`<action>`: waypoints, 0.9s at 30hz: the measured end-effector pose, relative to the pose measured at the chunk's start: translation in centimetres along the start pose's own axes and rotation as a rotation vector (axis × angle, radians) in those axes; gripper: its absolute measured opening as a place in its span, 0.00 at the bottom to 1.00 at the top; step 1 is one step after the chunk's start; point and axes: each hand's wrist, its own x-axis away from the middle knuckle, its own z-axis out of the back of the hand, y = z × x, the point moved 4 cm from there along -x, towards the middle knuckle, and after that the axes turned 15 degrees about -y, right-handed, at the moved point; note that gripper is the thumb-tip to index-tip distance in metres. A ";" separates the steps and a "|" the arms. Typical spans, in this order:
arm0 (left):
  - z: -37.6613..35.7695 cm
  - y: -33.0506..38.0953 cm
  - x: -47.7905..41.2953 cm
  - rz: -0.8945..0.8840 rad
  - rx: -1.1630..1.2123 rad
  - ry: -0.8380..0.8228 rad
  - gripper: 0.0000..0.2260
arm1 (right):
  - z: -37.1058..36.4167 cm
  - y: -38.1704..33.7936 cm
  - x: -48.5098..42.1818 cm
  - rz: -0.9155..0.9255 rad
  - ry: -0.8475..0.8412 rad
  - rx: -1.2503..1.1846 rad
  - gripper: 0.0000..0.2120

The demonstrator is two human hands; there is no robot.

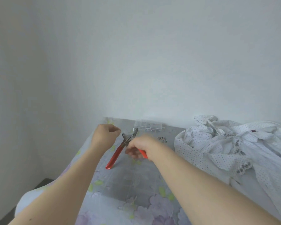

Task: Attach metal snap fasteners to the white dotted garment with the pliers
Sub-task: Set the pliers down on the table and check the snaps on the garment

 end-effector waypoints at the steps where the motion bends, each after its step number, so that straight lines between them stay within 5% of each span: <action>1: 0.0 -0.1 0.0 0.001 0.000 0.001 0.05 | 0.0 0.1 -0.2 0.000 0.022 0.025 0.12; 7: -0.3 -0.1 0.1 0.006 -0.017 -0.010 0.06 | 0.8 0.8 -1.3 0.046 0.263 0.343 0.02; 11: -0.6 0.1 0.1 0.008 -0.025 -0.023 0.05 | 1.0 1.2 -1.4 0.056 0.266 0.383 0.02; 14: -0.8 0.4 0.2 0.007 -0.015 -0.023 0.06 | 1.4 1.6 -1.2 0.034 0.261 0.451 0.11; 18: -1.3 1.3 0.4 0.001 -0.009 -0.041 0.06 | 1.9 1.5 -0.9 0.061 0.299 0.558 0.07; 23: -3.2 3.4 0.8 -0.048 -0.048 -0.046 0.06 | 5.1 0.9 1.4 0.099 0.372 0.556 0.12; 27: -6.1 5.8 1.1 -0.096 -0.132 -0.086 0.05 | 10.1 1.4 4.0 0.132 0.458 0.454 0.05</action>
